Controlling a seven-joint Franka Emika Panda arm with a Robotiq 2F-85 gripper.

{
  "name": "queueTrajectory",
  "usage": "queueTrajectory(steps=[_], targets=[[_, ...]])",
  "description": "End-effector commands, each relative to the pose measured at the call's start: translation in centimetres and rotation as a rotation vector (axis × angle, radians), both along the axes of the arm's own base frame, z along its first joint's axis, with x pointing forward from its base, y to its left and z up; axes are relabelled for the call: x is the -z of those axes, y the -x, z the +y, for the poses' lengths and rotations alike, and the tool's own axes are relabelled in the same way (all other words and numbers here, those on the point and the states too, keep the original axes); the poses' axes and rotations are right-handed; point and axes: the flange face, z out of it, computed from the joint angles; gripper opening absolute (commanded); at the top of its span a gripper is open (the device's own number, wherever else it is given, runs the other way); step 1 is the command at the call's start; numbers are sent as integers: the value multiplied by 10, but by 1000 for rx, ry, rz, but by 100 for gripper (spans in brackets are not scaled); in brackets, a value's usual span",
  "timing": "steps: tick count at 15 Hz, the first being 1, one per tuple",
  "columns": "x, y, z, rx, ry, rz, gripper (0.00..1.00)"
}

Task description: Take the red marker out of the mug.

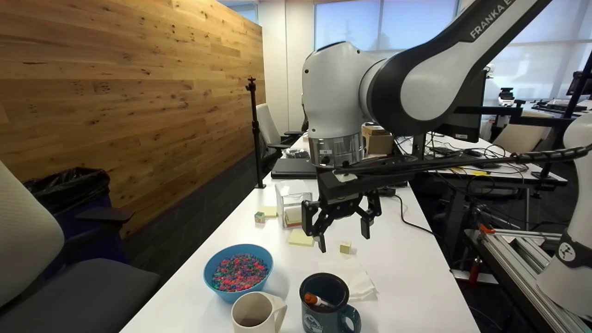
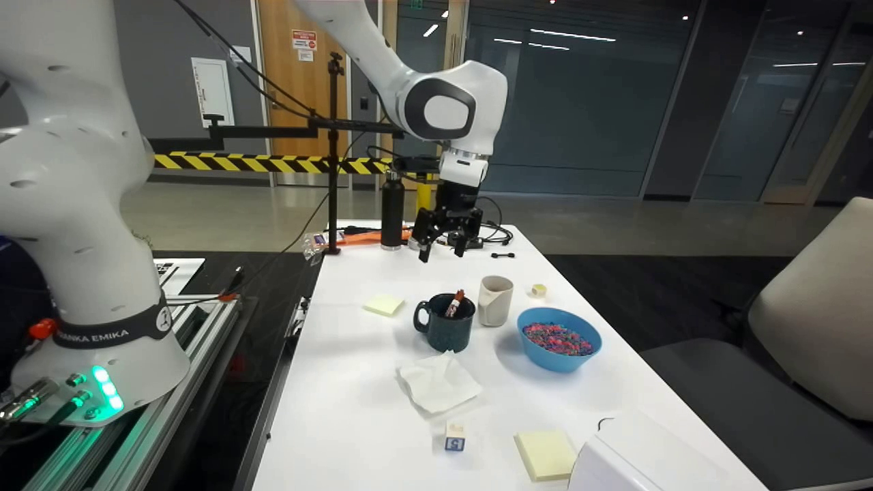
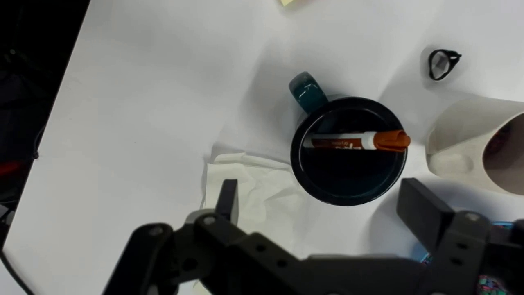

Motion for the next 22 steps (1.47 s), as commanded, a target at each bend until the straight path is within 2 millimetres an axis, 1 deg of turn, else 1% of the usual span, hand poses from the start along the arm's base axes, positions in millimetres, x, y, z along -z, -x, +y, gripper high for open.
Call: queueTrajectory(steps=[1,5,7,12,15,19,22], targets=[[1,-1,0,1,7,-1,100],[3,-1,-1,8,14,-4,100],[20,-8,3,19,-36,-20,100],[61,-38,19,-30,-141,-175,100],[77,-47,30,-66,-189,-217,100],[80,-50,40,-123,-227,-237,100],[75,-54,38,-147,-215,-242,100]])
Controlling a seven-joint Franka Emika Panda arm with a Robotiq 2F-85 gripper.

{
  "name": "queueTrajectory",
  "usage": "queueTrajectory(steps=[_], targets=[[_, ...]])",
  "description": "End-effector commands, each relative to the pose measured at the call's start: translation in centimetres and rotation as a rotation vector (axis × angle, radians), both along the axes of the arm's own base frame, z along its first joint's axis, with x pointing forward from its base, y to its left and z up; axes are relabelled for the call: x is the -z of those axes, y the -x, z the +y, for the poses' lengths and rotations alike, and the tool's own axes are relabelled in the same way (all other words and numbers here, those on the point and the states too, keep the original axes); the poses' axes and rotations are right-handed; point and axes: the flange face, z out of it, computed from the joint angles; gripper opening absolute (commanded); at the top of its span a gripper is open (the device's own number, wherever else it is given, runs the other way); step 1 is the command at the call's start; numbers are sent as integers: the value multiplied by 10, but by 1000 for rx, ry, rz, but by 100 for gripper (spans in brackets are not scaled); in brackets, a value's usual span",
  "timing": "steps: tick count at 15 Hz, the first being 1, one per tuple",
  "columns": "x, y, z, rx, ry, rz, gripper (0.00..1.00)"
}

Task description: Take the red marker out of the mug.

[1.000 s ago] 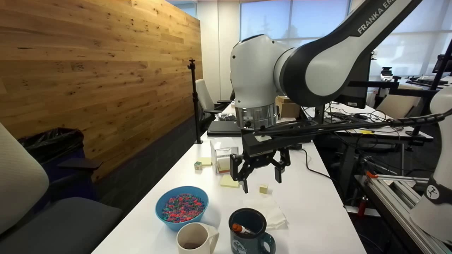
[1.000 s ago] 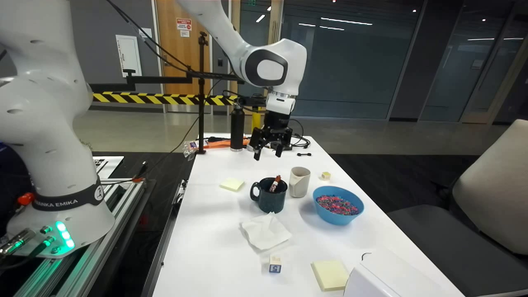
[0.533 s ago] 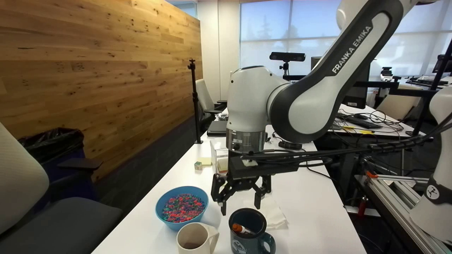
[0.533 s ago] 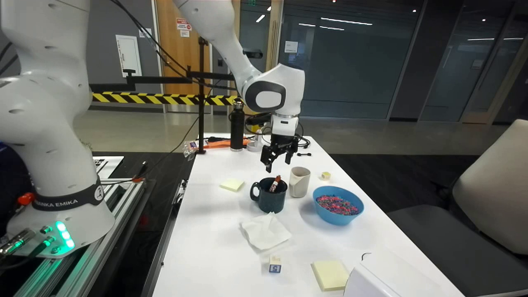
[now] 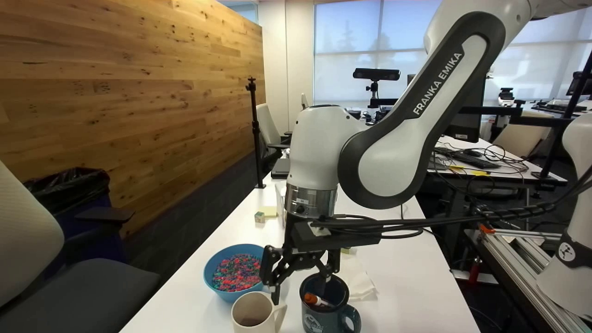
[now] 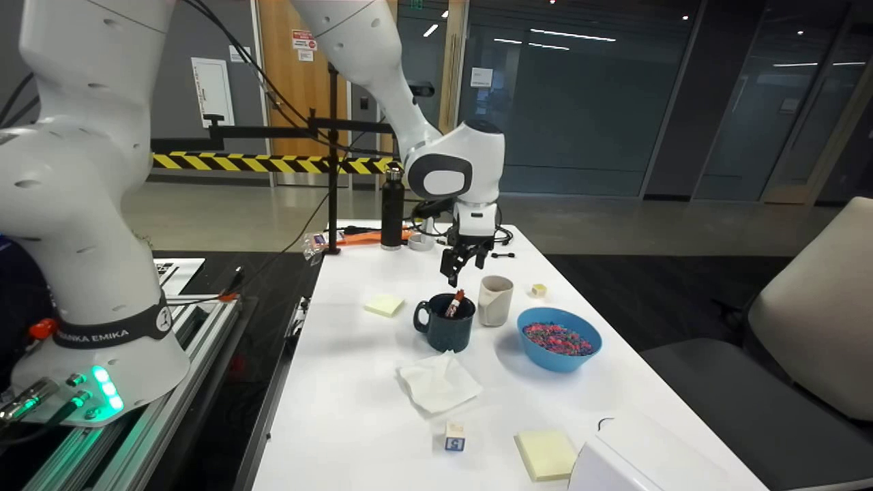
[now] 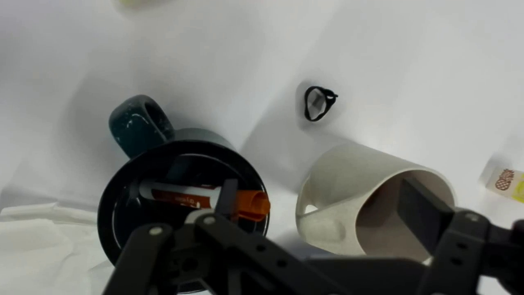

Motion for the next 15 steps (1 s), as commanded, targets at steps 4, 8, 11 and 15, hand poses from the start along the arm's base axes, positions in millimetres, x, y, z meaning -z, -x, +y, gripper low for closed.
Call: queueTrajectory(steps=[4,8,11,15], targets=[[-8,-17,-17,-9,33,-13,100],[-6,-17,-26,-20,61,17,100],[0,-14,-24,-36,67,48,100],[7,-11,-17,-64,70,71,100]])
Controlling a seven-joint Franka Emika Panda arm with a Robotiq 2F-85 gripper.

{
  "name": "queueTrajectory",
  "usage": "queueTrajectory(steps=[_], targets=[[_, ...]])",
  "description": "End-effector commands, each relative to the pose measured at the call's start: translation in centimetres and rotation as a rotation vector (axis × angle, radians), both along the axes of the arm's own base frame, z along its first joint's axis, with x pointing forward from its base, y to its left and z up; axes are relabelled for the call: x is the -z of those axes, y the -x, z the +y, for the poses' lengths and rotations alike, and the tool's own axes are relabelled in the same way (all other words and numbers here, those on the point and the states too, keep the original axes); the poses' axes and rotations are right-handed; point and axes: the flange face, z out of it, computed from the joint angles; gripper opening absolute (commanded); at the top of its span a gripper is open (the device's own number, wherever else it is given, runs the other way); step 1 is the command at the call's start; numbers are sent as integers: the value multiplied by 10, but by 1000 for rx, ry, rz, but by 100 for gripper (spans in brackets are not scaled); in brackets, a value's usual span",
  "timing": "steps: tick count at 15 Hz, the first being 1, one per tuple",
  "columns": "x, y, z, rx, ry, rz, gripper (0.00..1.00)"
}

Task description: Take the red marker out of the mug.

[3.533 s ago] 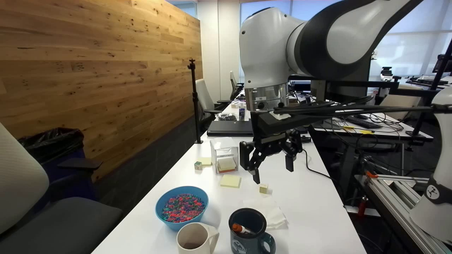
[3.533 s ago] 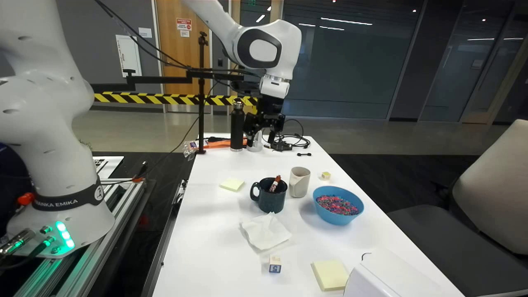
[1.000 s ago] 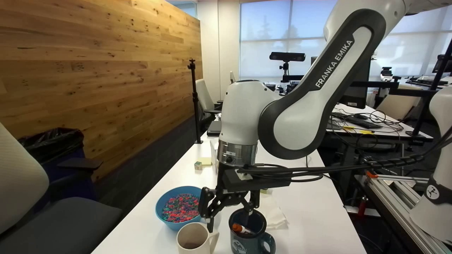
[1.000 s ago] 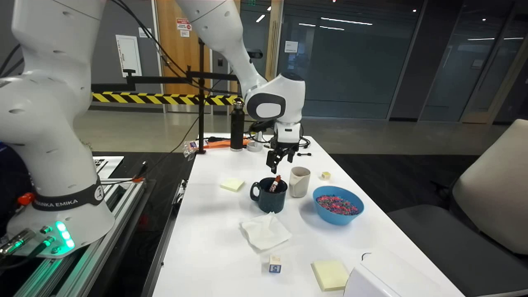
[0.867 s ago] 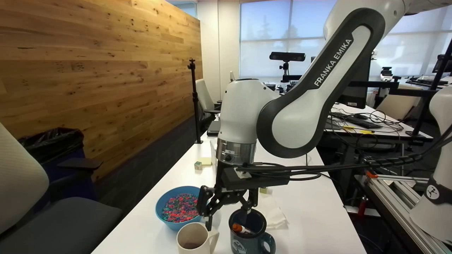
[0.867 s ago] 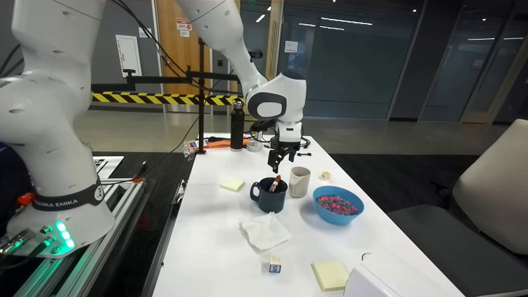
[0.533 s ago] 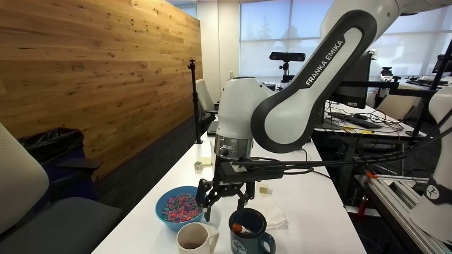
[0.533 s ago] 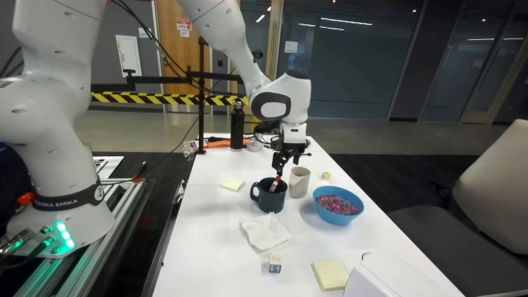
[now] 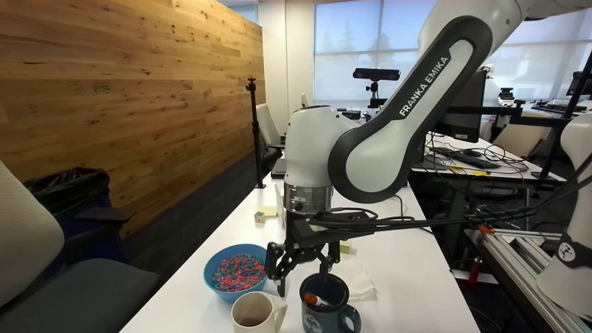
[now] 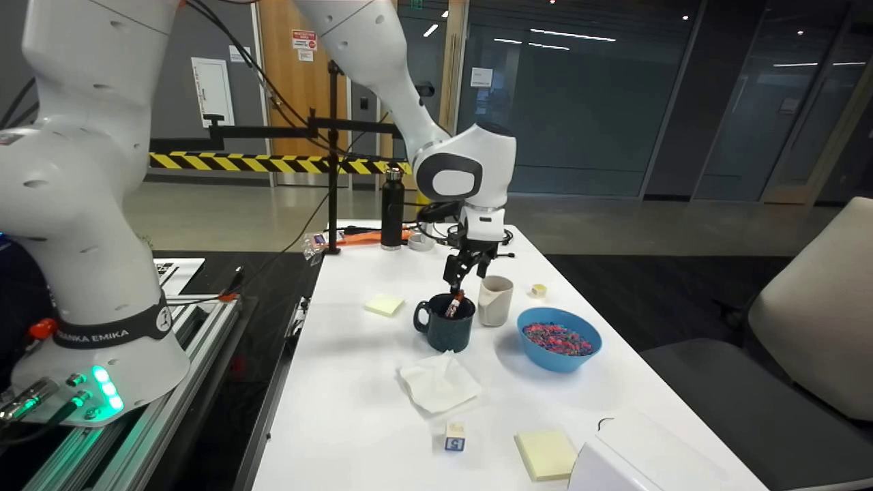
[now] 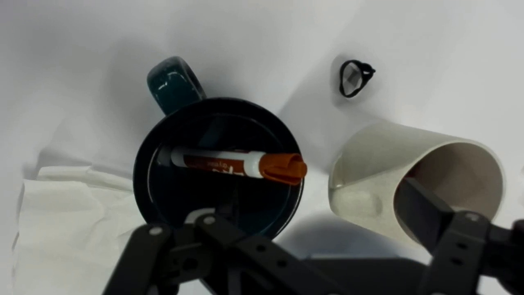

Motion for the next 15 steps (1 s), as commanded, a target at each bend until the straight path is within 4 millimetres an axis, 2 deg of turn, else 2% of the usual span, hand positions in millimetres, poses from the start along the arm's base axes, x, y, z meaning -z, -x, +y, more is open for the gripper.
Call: queueTrajectory(steps=[1,10,15], targets=[[4,-5,6,-44,21,18,100],[8,-10,-3,-75,71,30,100],[15,-7,2,-86,65,37,100]])
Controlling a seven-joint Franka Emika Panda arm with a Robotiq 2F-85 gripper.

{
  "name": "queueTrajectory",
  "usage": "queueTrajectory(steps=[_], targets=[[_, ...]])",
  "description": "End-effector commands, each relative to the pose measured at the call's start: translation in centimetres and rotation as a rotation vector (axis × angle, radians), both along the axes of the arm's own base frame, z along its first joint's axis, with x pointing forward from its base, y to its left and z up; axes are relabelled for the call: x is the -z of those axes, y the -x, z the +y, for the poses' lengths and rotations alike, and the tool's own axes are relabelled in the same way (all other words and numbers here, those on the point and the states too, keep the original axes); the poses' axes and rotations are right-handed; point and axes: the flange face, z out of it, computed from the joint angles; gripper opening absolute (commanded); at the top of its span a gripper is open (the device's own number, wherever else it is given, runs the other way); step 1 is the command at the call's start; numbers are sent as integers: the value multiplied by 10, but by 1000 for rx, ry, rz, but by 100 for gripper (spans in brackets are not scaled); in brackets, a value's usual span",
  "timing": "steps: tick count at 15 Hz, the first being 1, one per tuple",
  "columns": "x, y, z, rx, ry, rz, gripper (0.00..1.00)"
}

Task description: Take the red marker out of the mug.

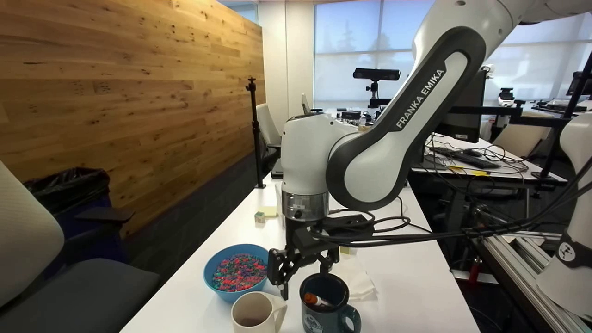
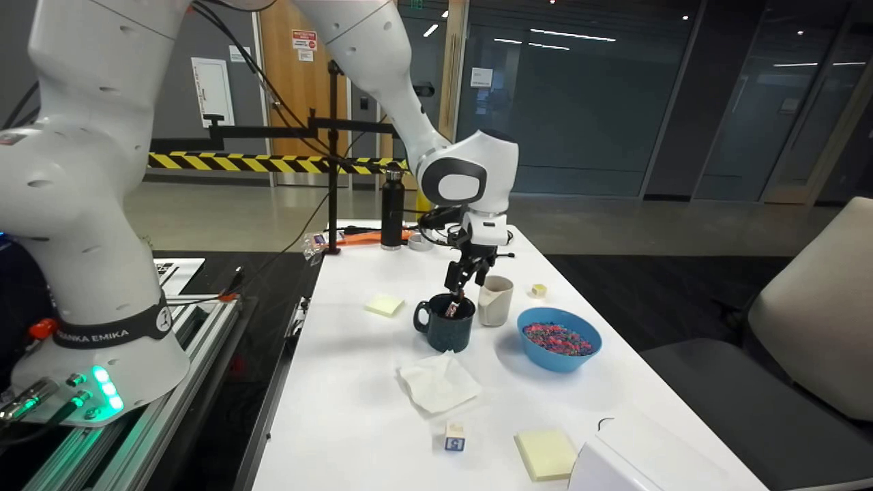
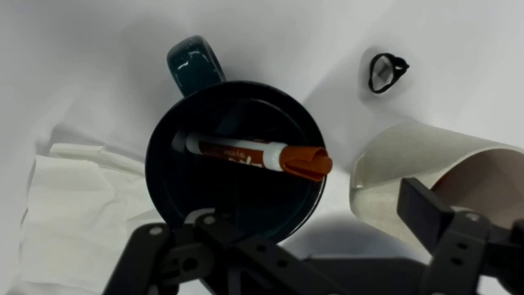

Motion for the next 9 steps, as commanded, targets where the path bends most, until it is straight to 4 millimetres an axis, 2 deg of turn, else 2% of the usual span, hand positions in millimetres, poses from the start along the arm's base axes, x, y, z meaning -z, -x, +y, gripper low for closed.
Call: queueTrajectory(steps=[1,9], targets=[[3,-3,6,-31,12,12,100],[10,1,10,-46,21,24,100]])
